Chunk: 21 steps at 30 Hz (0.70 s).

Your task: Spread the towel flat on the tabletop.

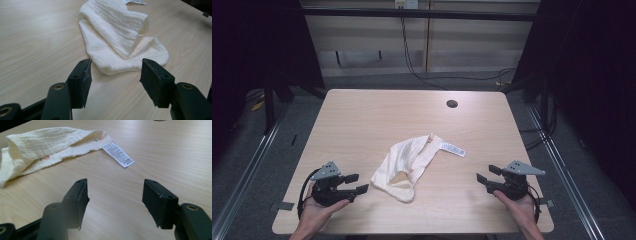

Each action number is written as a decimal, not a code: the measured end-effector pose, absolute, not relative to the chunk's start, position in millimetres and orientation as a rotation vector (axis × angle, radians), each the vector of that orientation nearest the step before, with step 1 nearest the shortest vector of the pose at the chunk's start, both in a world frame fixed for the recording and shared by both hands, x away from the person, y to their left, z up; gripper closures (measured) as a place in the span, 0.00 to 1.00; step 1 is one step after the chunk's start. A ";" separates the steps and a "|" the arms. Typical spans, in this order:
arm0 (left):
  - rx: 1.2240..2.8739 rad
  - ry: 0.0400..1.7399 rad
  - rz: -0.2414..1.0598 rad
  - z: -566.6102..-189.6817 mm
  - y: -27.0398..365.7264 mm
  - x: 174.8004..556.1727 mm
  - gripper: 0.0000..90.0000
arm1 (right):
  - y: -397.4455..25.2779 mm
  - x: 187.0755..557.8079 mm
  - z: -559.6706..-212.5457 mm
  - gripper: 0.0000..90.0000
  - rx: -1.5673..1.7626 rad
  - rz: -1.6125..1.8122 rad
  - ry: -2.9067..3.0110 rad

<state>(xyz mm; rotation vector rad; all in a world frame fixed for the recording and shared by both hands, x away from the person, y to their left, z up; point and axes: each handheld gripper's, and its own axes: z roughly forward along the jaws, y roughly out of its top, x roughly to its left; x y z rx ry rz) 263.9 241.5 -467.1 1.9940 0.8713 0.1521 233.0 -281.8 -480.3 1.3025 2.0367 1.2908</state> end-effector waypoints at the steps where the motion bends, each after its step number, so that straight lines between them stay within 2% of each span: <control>1: 1.994 0.871 0.152 -467.1 241.5 263.9 0.47 | -281.8 233.0 -480.3 0.41 1.303 1.291 2.037; 4: 2.005 0.868 0.138 -467.5 239.8 266.0 0.47 | -281.5 232.6 -481.2 0.46 1.294 1.304 2.042; 18: 2.002 0.811 0.141 -457.3 237.1 269.8 0.50 | -273.3 229.7 -479.4 0.47 1.280 1.328 2.152; 21: 2.000 0.773 0.168 -447.3 234.2 269.6 0.54 | -269.7 225.3 -475.0 0.47 1.257 1.335 2.176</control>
